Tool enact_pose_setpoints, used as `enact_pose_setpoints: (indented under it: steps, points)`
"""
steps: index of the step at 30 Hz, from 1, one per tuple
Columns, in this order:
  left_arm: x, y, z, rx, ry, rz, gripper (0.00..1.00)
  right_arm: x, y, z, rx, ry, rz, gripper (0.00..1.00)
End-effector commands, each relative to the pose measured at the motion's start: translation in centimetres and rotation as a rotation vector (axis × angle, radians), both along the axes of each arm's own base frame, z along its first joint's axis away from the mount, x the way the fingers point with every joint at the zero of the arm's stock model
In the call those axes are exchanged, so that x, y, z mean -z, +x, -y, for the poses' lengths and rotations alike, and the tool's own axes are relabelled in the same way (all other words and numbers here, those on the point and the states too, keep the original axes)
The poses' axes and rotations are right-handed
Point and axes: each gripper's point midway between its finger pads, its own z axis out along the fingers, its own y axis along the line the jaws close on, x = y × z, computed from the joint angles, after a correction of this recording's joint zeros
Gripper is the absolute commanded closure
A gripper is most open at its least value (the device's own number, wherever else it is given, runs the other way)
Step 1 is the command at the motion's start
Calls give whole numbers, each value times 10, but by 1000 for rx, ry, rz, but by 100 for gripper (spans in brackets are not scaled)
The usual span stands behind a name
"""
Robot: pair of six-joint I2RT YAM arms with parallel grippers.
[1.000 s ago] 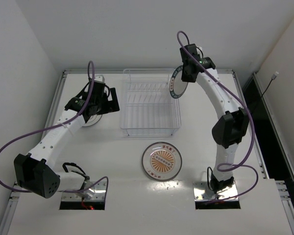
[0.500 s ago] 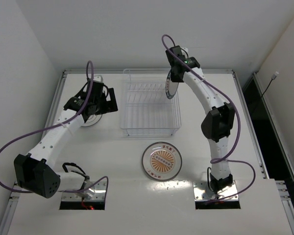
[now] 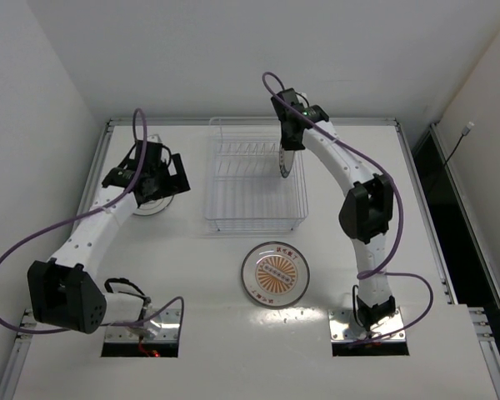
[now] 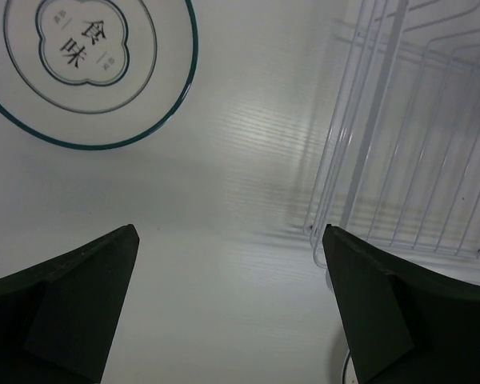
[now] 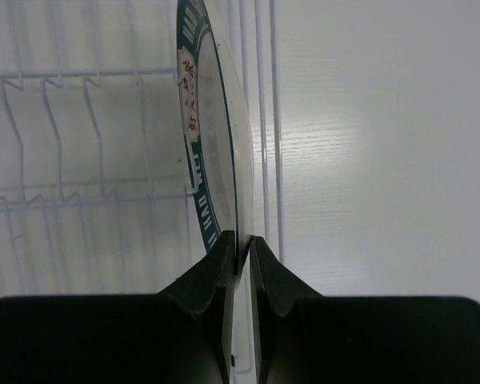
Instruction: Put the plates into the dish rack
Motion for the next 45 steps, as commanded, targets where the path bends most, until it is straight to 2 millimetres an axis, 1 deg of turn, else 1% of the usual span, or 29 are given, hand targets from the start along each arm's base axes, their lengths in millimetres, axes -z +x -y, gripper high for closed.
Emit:
enact_pose_setpoints:
  steps: [1,2,3,5,6,7,8,9,10,12,13,16,18,20,21,22,23,24,25,27,28,29,30,32,36,39,40,42,45]
  points:
    - [7,9,-2,-28,-89,1,0,-8,-13,-24,-70,90,-22,93]
    - [12,10,-7,-39,-99,-16,0,-14,-15,-26,-79,107,-15,90]
    - [20,8,-9,-52,-128,-42,0,-19,-16,-27,-85,119,-9,68]
    - [35,8,-32,-131,-158,-74,0,-36,-22,-28,-97,143,10,50]
    - [39,10,-37,-155,-187,-81,0,-63,-26,-27,-119,165,63,40]
    - [47,10,-45,-178,-198,-92,0,-81,-28,-30,-141,192,101,35]
    - [54,9,-62,-248,-222,-91,0,-94,-33,-30,-152,212,125,30]
    - [57,8,-67,-261,-241,-88,0,-105,-39,-29,-171,225,146,19]
    - [64,8,-75,-300,-253,-96,0,-137,-50,-28,-200,261,206,17]
    - [76,4,-89,-381,-307,-105,0,-154,-63,-20,-202,282,240,16]
    - [79,2,-93,-407,-326,-105,0,-178,-77,-15,-224,304,290,16]
    - [93,2,-103,-483,-390,-94,0,-177,-100,-1,-221,308,283,16]
    - [104,0,-112,-569,-436,-74,0,-181,-131,10,-232,321,292,16]
    - [108,6,-119,-616,-475,-34,0,-181,-148,11,-260,347,296,16]
    - [110,7,-119,-628,-515,-19,0,-166,-155,15,-257,339,270,16]
    - [122,0,-118,-655,-548,-27,0,-167,-163,16,-266,350,280,16]
    - [121,9,-127,-690,-599,38,3,-175,-175,22,-269,359,308,16]
    - [126,10,-125,-697,-639,41,4,-164,-181,23,-274,358,283,16]
    - [135,5,-126,-729,-658,32,4,-163,-184,28,-265,357,288,16]
    - [133,15,-132,-753,-695,81,8,-167,-194,30,-275,369,302,16]
    - [143,14,-131,-766,-704,65,11,-163,-197,32,-273,365,289,16]
    - [141,20,-134,-763,-709,94,14,-161,-199,33,-272,362,280,16]
    - [146,21,-134,-766,-710,87,29,-164,-200,35,-267,360,293,16]
    - [161,24,-137,-795,-711,44,45,-165,-199,43,-243,326,299,16]
    - [178,33,-142,-798,-700,-11,63,-177,-195,52,-224,292,330,16]
    - [179,39,-146,-785,-697,-30,88,-181,-188,53,-222,283,336,16]
    - [175,41,-146,-776,-719,-30,100,-187,-188,53,-223,287,349,16]
    - [160,49,-147,-716,-710,1,100,-184,-186,51,-231,297,336,16]
    - [118,60,-141,-606,-731,81,100,-180,-187,43,-255,331,322,16]
